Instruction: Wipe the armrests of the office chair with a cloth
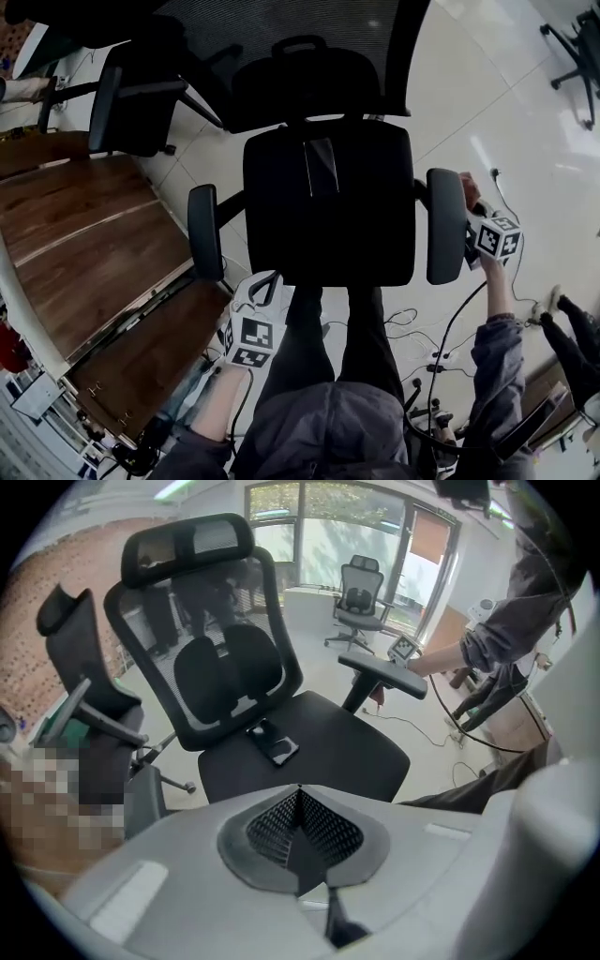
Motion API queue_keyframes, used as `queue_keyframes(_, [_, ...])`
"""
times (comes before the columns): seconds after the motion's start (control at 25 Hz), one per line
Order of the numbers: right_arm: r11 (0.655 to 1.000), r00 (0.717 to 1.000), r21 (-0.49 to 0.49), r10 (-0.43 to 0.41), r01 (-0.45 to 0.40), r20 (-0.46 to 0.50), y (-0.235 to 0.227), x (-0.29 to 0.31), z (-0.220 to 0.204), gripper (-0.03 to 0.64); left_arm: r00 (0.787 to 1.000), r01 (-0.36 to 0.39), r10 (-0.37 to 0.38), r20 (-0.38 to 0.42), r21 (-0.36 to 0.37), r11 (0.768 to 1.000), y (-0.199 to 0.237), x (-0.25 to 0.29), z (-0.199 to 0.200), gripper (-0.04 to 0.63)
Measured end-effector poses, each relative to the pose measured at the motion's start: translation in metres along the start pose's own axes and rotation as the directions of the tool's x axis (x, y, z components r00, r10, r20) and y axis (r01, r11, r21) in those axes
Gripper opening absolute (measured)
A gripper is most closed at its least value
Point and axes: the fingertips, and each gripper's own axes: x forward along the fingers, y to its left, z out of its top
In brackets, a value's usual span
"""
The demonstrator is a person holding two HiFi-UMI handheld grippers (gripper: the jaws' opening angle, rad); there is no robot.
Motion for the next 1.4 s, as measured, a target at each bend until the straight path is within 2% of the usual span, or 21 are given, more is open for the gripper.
queue_keyframes(0.2, [0.994, 0.986, -0.009, -0.108, 0.107, -0.127, -0.02, 0.03, -0.028, 0.089, 0.989, -0.146, 0.146, -0.01, -0.058, 0.988, 0.051, -0.013, -0.034, 0.006])
queue_keyframes(0.32, [0.988, 0.986, -0.014, -0.151, 0.151, -0.072, -0.02, 0.007, -0.013, 0.089, 0.98, -0.201, 0.2, -0.022, -0.109, 0.974, 0.09, -0.023, -0.048, 0.008])
queue_keyframes(0.4, [0.992, 0.991, -0.022, -0.127, 0.126, -0.029, -0.009, -0.013, 0.003, 0.089, 0.985, -0.171, 0.17, -0.014, -0.066, 0.983, 0.095, -0.027, -0.047, 0.009])
queue_keyframes(0.52, [0.995, 0.997, -0.056, -0.081, 0.082, 0.019, 0.017, -0.045, 0.025, 0.089, 0.995, -0.096, 0.096, 0.033, -0.002, 0.995, 0.081, -0.026, -0.031, 0.009])
queue_keyframes(0.68, [0.992, 0.989, -0.096, -0.07, 0.084, 0.133, 0.066, -0.096, 0.061, 0.089, 0.995, -0.048, 0.049, 0.088, -0.019, 0.999, 0.054, -0.017, -0.005, 0.028])
queue_keyframes(0.88, [0.99, 0.966, -0.11, -0.053, 0.083, 0.254, 0.141, -0.14, 0.101, 0.089, 0.981, 0.033, -0.036, 0.192, 0.02, 0.999, 0.007, -0.009, 0.041, 0.035])
queue_keyframes(1.04, [0.977, 0.961, -0.128, -0.136, 0.171, 0.242, 0.176, -0.123, 0.096, 0.089, 0.966, 0.075, -0.085, 0.246, 0.051, 0.996, -0.017, -0.012, 0.059, 0.058])
queue_keyframes(1.2, [0.962, 0.951, -0.101, -0.227, 0.252, 0.208, 0.195, -0.079, 0.079, 0.089, 0.955, 0.091, -0.113, 0.274, 0.089, 0.992, -0.021, -0.026, 0.058, 0.057])
queue_keyframes(1.32, [0.935, 0.925, -0.069, -0.329, 0.347, 0.188, 0.197, -0.048, 0.068, 0.089, 0.95, 0.116, -0.14, 0.28, 0.102, 0.988, -0.016, -0.04, 0.046, 0.055])
queue_keyframes(1.4, [0.903, 0.894, -0.047, -0.413, 0.426, 0.173, 0.191, -0.03, 0.059, 0.089, 0.946, 0.135, -0.164, 0.28, 0.119, 0.984, -0.011, -0.045, 0.037, 0.055])
